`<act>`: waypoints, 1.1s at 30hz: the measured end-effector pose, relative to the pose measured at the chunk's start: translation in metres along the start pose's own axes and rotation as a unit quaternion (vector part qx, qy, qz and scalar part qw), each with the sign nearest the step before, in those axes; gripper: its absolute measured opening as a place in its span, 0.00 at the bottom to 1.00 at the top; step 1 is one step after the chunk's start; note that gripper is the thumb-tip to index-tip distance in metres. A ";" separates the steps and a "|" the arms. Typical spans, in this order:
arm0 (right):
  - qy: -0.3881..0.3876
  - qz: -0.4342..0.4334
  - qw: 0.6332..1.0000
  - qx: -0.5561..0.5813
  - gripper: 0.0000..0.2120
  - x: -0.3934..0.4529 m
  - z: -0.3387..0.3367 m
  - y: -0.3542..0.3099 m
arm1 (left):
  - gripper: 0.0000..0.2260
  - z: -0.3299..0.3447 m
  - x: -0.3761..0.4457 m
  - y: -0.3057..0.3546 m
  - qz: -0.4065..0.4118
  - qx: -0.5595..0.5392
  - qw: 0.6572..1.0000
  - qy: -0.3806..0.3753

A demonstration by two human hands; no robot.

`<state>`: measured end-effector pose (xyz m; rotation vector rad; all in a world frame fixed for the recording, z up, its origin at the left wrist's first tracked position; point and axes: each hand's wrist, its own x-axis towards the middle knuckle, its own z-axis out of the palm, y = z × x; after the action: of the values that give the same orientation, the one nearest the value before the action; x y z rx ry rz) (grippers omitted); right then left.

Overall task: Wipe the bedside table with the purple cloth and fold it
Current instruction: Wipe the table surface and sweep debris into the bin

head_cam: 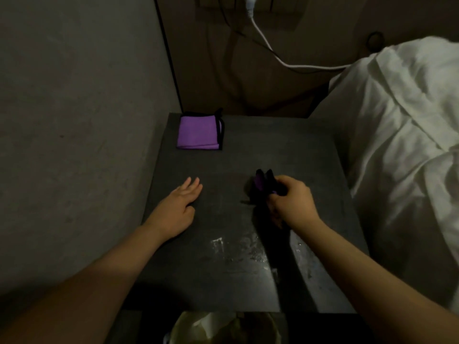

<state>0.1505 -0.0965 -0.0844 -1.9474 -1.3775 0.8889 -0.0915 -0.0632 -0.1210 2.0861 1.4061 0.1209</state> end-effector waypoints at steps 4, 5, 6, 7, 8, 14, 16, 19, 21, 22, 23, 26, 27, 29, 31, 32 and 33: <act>-0.048 -0.127 0.986 -0.093 0.19 -0.006 0.042 -0.020 | 0.28 -0.006 0.004 -0.003 -0.003 -0.020 1.000 0.014; -0.089 -0.145 0.978 -0.124 0.19 -0.012 0.054 -0.020 | 0.29 -0.008 0.005 -0.004 -0.002 -0.027 1.000 0.016; -0.132 -0.150 0.968 -0.153 0.20 -0.020 0.064 -0.019 | 0.29 -0.009 0.006 -0.005 -0.002 -0.031 0.999 0.013; -0.160 -0.151 0.961 -0.170 0.21 -0.029 0.073 -0.017 | 0.30 -0.011 0.007 -0.006 -0.001 -0.033 0.999 0.009; -0.174 -0.162 0.955 -0.176 0.23 -0.040 0.080 -0.014 | 0.30 -0.012 0.008 -0.008 -0.002 -0.034 0.999 0.004; -0.165 -0.252 0.920 -0.250 0.25 -0.097 0.090 0.001 | 0.30 -0.013 0.008 -0.008 0.001 -0.020 1.000 -0.004; -0.174 -0.247 0.925 -0.231 0.24 -0.112 0.084 0.002 | 0.31 -0.013 0.007 -0.009 0.002 -0.015 1.000 -0.009; -0.205 -0.197 0.934 -0.217 0.19 -0.119 0.070 -0.001 | 0.31 -0.014 0.008 -0.012 -0.002 -0.010 1.000 -0.010; -0.218 -0.144 0.955 -0.142 0.16 -0.116 0.061 -0.003 | 0.31 -0.012 0.009 -0.011 0.000 -0.012 1.000 0.006; -0.200 -0.120 0.969 -0.082 0.13 -0.113 0.055 -0.005 | 0.30 -0.011 0.008 -0.010 0.002 -0.012 1.000 0.013; -0.161 -0.106 0.981 -0.035 0.09 -0.111 0.047 -0.007 | 0.30 -0.010 0.008 -0.009 0.004 -0.010 1.000 0.017; -0.065 -0.070 0.995 0.042 0.17 -0.093 0.011 -0.010 | 0.30 -0.007 0.007 -0.010 0.002 -0.013 1.000 0.022; -0.029 -0.071 0.996 0.051 0.17 -0.084 -0.004 -0.011 | 0.30 -0.006 0.007 -0.011 0.001 -0.014 1.000 0.023; 0.049 -0.089 0.994 0.047 0.14 -0.059 -0.037 -0.014 | 0.31 -0.006 0.006 -0.013 0.005 -0.014 1.000 0.027; 0.115 -0.112 0.987 0.002 0.08 -0.030 -0.066 -0.017 | 0.31 -0.006 0.006 -0.014 0.008 -0.015 0.999 0.030; 0.134 -0.119 0.983 -0.030 0.06 -0.016 -0.077 -0.018 | 0.31 -0.006 0.007 -0.014 0.009 -0.015 0.999 0.032; 0.140 -0.119 0.981 -0.065 0.06 0.000 -0.085 -0.016 | 0.31 -0.006 0.007 -0.014 0.011 -0.016 0.999 0.034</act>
<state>0.2093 -0.0993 -0.0206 -1.8655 -1.4881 0.4053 -0.1021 -0.0511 -0.1258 2.0899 1.4121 0.2242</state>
